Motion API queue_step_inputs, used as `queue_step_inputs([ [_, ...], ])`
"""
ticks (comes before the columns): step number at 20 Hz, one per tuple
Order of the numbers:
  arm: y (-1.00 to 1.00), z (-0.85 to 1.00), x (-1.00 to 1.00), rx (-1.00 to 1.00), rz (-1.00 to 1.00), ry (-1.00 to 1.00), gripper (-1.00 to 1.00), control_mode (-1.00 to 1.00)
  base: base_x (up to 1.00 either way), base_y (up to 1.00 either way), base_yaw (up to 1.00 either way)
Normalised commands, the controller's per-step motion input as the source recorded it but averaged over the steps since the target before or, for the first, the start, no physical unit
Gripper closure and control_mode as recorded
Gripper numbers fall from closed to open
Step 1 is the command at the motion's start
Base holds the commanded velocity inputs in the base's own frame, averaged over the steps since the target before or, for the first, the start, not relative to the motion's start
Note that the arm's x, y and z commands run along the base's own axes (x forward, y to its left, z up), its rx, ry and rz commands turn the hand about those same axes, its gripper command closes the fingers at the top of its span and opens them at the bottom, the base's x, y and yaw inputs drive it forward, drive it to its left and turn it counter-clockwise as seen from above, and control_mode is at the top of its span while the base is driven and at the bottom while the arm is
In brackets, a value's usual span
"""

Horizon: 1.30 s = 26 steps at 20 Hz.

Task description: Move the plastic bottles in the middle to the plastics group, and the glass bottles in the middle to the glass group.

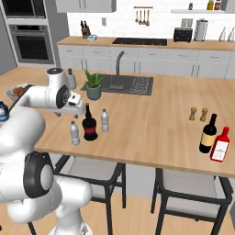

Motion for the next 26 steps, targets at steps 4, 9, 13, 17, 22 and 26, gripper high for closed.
queue_step_inputs([
  [4,0.00,-0.27,0.44,-0.01,0.00,-0.07,-1.00,-1.00,0.00,0.00,0.00],
  [9,0.07,-0.35,0.32,0.00,0.00,-0.07,-1.00,-1.00,0.00,0.00,0.00],
  [13,0.10,-0.28,0.06,0.00,0.00,-0.01,-1.00,-1.00,0.00,0.00,0.00],
  [17,0.00,-0.19,-0.26,0.00,0.00,0.00,-1.00,-1.00,0.00,0.00,0.00],
  [22,0.00,-0.16,-0.06,0.00,0.00,0.00,-1.00,-1.00,0.00,0.00,0.00],
  [26,0.01,-0.09,0.07,0.00,0.00,0.00,-1.00,-1.00,0.00,0.00,0.00],
])
